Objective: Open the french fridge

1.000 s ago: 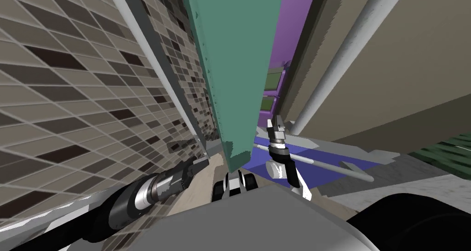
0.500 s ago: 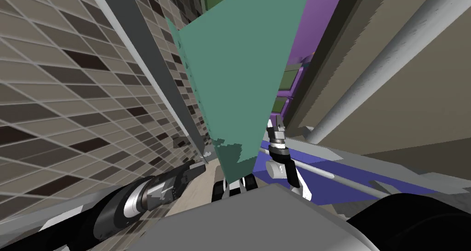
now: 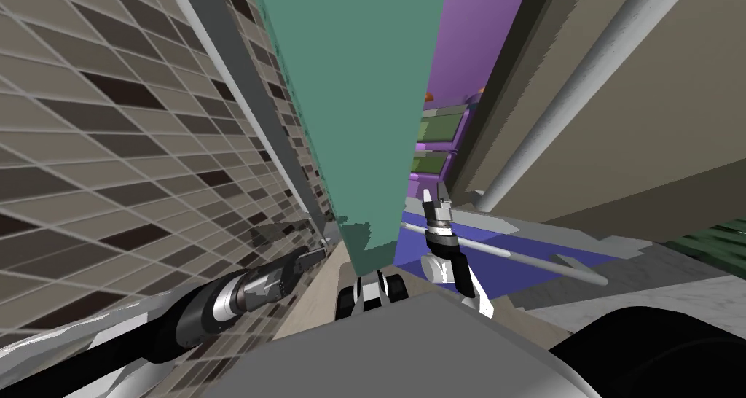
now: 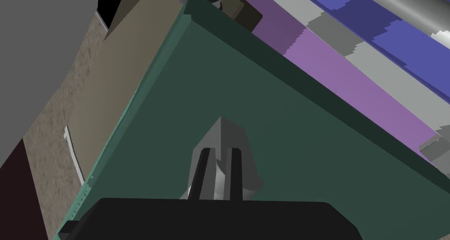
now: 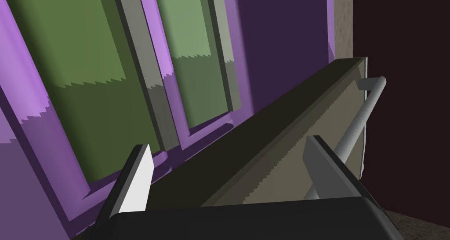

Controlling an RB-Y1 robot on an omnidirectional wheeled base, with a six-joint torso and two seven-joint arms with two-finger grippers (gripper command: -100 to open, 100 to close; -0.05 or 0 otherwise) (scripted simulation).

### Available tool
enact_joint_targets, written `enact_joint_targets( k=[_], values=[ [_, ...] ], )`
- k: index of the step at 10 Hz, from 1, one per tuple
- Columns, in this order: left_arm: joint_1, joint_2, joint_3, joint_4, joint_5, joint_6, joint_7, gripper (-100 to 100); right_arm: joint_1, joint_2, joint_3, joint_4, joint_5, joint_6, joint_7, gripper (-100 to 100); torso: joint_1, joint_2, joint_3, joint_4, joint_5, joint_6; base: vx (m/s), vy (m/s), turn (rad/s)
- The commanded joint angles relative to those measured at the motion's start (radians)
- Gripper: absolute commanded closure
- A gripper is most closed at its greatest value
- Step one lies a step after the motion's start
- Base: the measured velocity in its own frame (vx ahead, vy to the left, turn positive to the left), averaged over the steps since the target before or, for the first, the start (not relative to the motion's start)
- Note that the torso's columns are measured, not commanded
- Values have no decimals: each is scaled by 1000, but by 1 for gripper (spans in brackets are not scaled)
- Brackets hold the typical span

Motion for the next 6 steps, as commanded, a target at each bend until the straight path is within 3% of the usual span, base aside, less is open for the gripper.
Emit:
enact_joint_targets(
  k=[1,2,3,4,5,6],
  values=[
    [-61,-51,-35,65,-50,12,63,100,0,0,0,0,0,0,0,0,-7,-3,-2,-2,-3,2,-89,183,-296],
    [-88,-75,-35,95,-75,12,87,100,0,0,0,0,0,0,0,0,4,1,0,0,0,3,-126,215,-420],
    [-115,-99,-35,118,-89,12,112,100,0,0,0,0,0,0,0,0,8,8,4,3,2,0,-50,118,-108],
    [-145,-99,-35,152,-89,12,132,100,0,0,0,0,0,0,0,0,4,9,6,4,1,-2,12,38,47],
    [-192,-152,-73,194,-147,26,176,100,0,0,0,0,0,0,0,0,0,8,5,3,0,-2,-67,190,-340],
    [-226,-182,-73,225,-176,26,209,100,0,0,0,0,0,0,0,0,10,13,7,4,2,0,-110,220,-365]
  ],
)
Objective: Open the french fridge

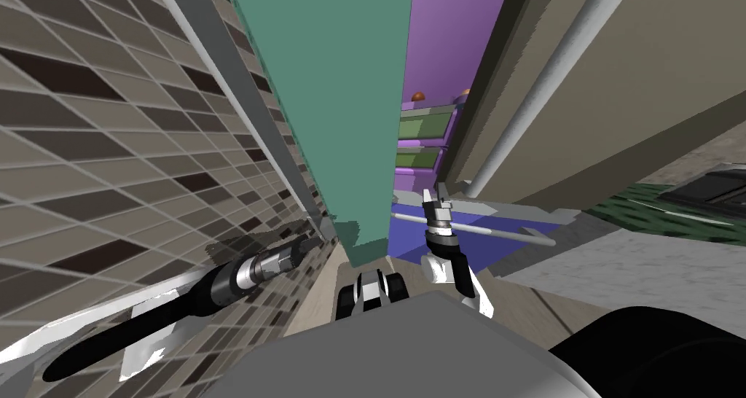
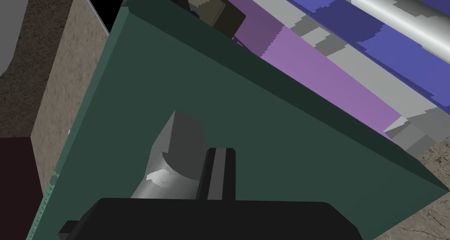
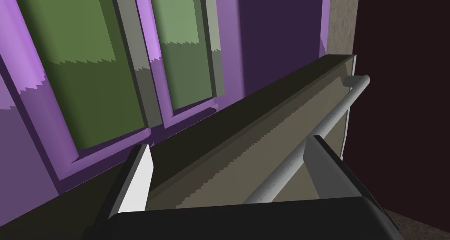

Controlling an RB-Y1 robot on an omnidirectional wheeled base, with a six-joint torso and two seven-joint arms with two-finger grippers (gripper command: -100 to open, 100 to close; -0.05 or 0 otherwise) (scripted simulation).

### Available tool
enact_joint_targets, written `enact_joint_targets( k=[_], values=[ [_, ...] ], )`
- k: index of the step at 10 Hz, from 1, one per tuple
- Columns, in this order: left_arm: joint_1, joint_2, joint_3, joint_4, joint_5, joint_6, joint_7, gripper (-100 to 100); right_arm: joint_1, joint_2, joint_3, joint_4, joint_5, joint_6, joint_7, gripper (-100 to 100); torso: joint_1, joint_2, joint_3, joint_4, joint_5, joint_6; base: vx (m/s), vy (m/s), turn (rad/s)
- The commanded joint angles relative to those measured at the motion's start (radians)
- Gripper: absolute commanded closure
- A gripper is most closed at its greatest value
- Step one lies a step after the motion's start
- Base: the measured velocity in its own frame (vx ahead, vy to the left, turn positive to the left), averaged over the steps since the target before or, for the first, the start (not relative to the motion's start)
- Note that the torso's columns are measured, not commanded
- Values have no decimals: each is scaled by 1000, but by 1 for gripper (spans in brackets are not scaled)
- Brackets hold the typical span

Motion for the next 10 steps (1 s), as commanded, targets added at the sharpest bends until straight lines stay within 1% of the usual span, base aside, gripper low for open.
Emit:
enact_joint_targets(
  k=[1,2,3,4,5,6,7,8,9,10],
  values=[
    [-69,-66,-11,75,-54,8,73,100,0,0,0,0,0,0,0,0,1,2,2,1,1,-2,-70,108,-50],
    [-102,-59,-23,102,-63,-39,100,-100,0,0,0,0,0,0,0,0,-6,0,1,1,-1,-3,-47,-21,40],
    [-105,-59,-23,128,-63,-52,101,-100,0,0,0,0,0,0,0,0,-13,-3,-1,0,-3,-2,-43,-82,18],
    [-105,-59,-23,137,-63,-52,101,-100,0,1,0,0,0,0,0,0,-14,-4,-2,-1,-4,-1,-16,-60,-1],
    [-148,-67,-39,176,-82,-97,147,-100,0,0,0,0,0,0,0,0,-7,-4,-2,-1,-2,-1,-25,-88,33],
    [-158,-67,-39,203,-82,-115,152,-100,0,1,0,0,0,0,0,0,-5,-3,-2,-1,-1,-1,-26,-90,20],
    [-158,-67,-39,223,-82,-115,152,-100,0,0,0,0,0,0,0,0,-3,-2,-1,0,0,-1,-12,-35,-4],
    [-206,-74,-55,262,-101,-163,201,-100,0,0,0,0,0,0,0,0,0,-2,-1,0,1,-2,-30,-45,37],
    [-211,-74,-55,293,-101,-178,203,-100,0,0,0,0,0,0,0,0,-2,-1,0,0,0,-2,-31,-56,20],
    [-211,-74,-55,308,-101,-178,203,-100,0,0,0,0,0,0,0,0,-4,-1,0,0,0,-1,-18,-29,-6]
  ],
)
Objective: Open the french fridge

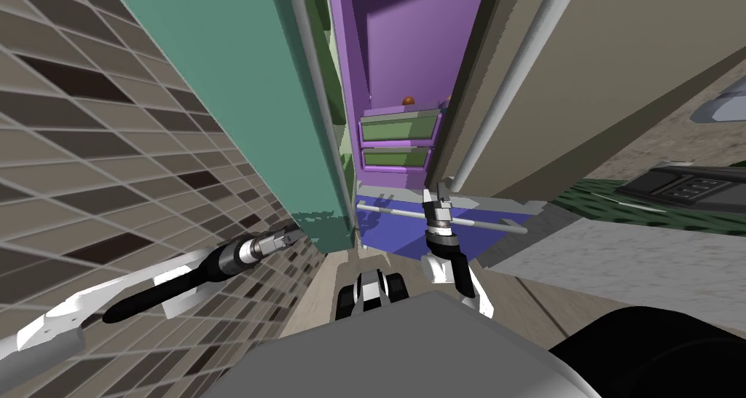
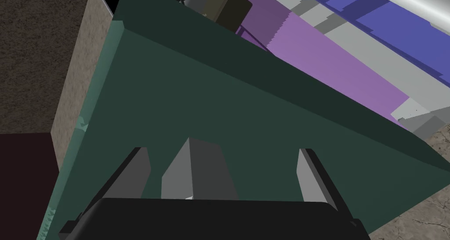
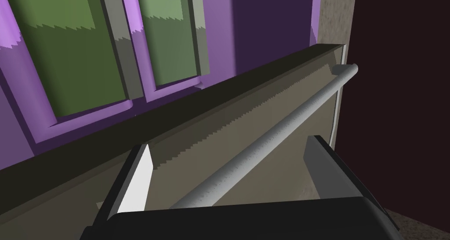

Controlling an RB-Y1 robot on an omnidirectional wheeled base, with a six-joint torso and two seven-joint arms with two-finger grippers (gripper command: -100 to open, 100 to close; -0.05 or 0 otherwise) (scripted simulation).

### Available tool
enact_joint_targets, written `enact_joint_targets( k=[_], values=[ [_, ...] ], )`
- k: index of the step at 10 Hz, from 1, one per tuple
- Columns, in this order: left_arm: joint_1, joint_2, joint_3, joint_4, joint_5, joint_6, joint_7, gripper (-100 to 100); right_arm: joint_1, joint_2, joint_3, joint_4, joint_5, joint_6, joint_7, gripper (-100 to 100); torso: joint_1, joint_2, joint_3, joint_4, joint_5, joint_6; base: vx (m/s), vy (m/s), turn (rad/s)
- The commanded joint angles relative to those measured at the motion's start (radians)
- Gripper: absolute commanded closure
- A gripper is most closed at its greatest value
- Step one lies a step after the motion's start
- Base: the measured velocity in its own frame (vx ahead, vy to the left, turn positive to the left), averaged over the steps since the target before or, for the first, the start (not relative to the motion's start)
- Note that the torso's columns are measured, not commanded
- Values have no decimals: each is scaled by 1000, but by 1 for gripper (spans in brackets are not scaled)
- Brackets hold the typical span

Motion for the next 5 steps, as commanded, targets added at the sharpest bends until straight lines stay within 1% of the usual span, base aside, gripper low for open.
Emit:
enact_joint_targets(
  k=[1,2,3,4,5],
  values=[
    [-53,-9,-18,68,-21,-60,56,-100,0,0,0,0,0,0,0,0,1,-1,0,0,0,0,-34,-73,37],
    [-59,-9,-18,93,-21,-77,58,-100,0,0,0,0,0,0,0,0,-3,0,0,0,-1,1,-34,-71,25],
    [-59,-9,-18,119,-21,-77,58,-100,0,0,0,0,0,0,0,0,-4,1,0,1,-2,1,-20,-29,-8],
    [-102,-16,-33,154,-41,-127,106,-100,0,0,0,0,0,0,0,0,-1,0,0,0,-1,0,-34,-58,25],
    [-112,-16,-33,183,-41,-140,108,-100,0,0,0,0,0,0,0,0,-1,0,0,0,0,0,-37,-66,24]
  ],
)
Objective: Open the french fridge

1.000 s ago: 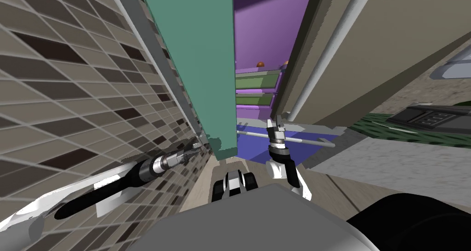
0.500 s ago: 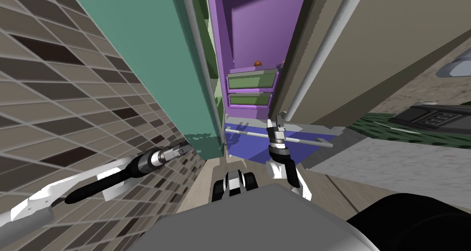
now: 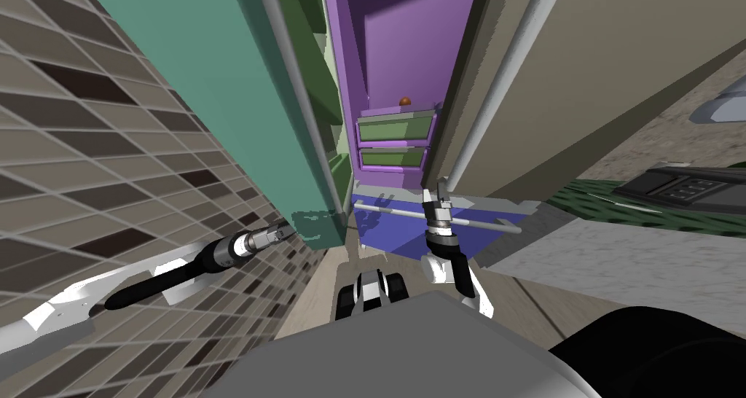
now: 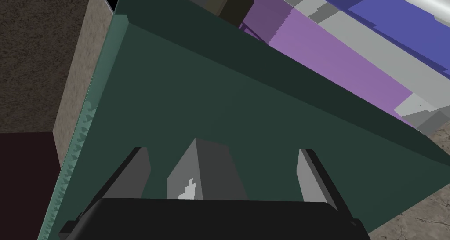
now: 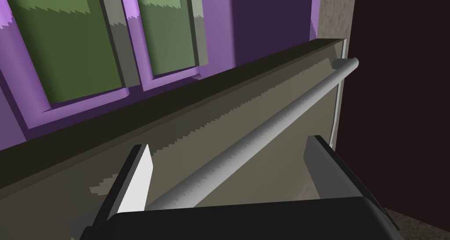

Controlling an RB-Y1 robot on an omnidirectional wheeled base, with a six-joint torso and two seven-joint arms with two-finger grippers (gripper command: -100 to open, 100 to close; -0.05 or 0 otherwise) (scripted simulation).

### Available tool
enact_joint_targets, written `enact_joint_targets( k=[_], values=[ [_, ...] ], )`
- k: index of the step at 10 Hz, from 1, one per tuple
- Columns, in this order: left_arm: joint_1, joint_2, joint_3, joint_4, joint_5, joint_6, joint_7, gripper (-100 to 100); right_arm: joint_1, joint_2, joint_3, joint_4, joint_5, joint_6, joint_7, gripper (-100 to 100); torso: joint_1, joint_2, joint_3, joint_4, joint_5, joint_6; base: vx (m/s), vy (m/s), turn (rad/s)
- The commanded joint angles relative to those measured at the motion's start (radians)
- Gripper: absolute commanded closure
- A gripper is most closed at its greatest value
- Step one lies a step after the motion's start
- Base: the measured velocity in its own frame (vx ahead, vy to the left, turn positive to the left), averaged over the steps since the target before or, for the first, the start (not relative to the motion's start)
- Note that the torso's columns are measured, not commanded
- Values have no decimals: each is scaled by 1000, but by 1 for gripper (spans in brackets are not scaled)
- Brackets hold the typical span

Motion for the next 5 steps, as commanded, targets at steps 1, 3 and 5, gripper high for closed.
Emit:
enact_joint_targets(
  k=[1,3,5],
  values=[
    [-36,-9,-12,71,-14,-36,31,-100,0,0,0,0,0,0,0,0,1,-1,0,0,0,0,-20,-36,0],
    [-89,-17,-27,131,-33,-99,82,-100,0,0,0,0,0,0,0,0,1,-1,-1,0,0,0,-44,-71,27],
    [-138,-24,-43,195,-52,-148,132,-100,0,0,0,0,0,0,0,0,3,-2,-1,-1,1,0,-21,-50,16]
  ],
)
